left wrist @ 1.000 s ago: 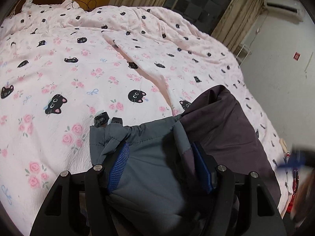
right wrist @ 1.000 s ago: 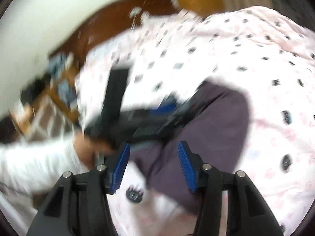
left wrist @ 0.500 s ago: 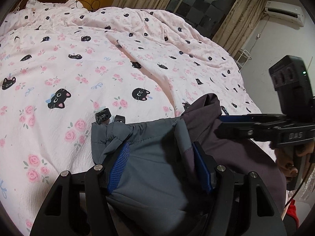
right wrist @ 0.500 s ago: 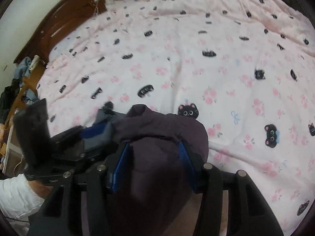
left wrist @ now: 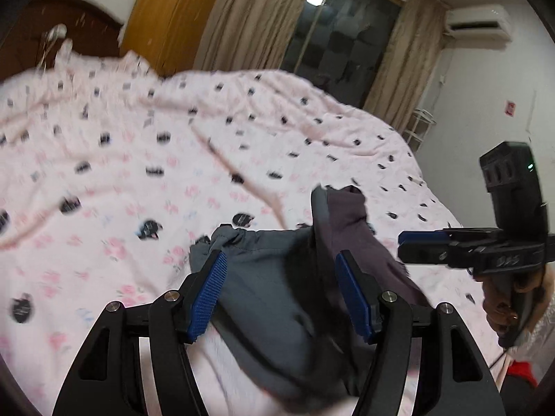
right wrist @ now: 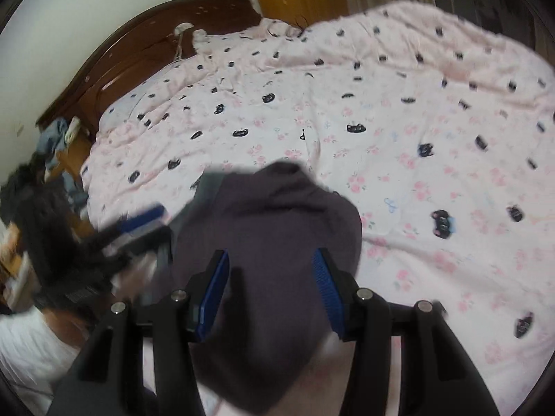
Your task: Fold clothes
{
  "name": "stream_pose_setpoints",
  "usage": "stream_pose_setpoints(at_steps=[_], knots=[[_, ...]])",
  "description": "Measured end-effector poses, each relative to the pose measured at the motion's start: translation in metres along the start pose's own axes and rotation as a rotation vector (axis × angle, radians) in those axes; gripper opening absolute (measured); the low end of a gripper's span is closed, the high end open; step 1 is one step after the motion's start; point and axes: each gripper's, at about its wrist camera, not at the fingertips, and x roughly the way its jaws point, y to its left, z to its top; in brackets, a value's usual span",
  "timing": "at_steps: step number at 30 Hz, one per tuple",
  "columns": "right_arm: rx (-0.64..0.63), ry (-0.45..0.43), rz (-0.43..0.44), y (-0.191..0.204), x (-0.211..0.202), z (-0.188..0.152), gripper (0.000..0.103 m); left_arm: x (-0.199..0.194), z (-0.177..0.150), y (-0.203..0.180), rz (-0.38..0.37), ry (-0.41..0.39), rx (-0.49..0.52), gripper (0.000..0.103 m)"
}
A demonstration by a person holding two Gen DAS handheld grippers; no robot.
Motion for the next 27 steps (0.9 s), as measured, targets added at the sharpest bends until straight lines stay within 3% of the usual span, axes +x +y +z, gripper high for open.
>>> stream_pose_setpoints(at_steps=[6, 8, 12, 15, 21, 22, 24, 27], knots=[[-0.133, 0.029, -0.073, 0.026, -0.002, -0.038, 0.052, -0.009, -0.020, -0.032, -0.019, 0.090, 0.107, 0.060], [-0.152, 0.041, -0.087, 0.031, 0.005, -0.047, 0.053, 0.008, -0.036, -0.040, 0.060, 0.176, 0.161, 0.060], [-0.202, 0.051, -0.120, 0.042, 0.019, -0.058, 0.055, 0.022, -0.055, -0.028, 0.128, 0.224, 0.116, 0.073], [-0.233, 0.049, -0.141, 0.047, 0.026, -0.064, 0.057, 0.029, -0.067, -0.015, 0.120, 0.221, 0.064, 0.080], [0.066, 0.017, 0.069, -0.002, 0.012, -0.069, 0.060, 0.002, -0.050, 0.002, 0.001, 0.154, -0.083, 0.079], [0.116, 0.012, 0.104, -0.010, 0.010, -0.070, 0.062, -0.005, -0.047, 0.007, -0.026, 0.136, -0.116, 0.079], [0.216, 0.001, 0.174, -0.027, 0.006, -0.072, 0.080, -0.007, -0.045, 0.017, -0.060, 0.153, -0.168, 0.079], [0.366, -0.015, 0.279, -0.051, -0.001, -0.075, 0.081, -0.005, -0.045, 0.023, -0.105, 0.172, -0.224, 0.079]])
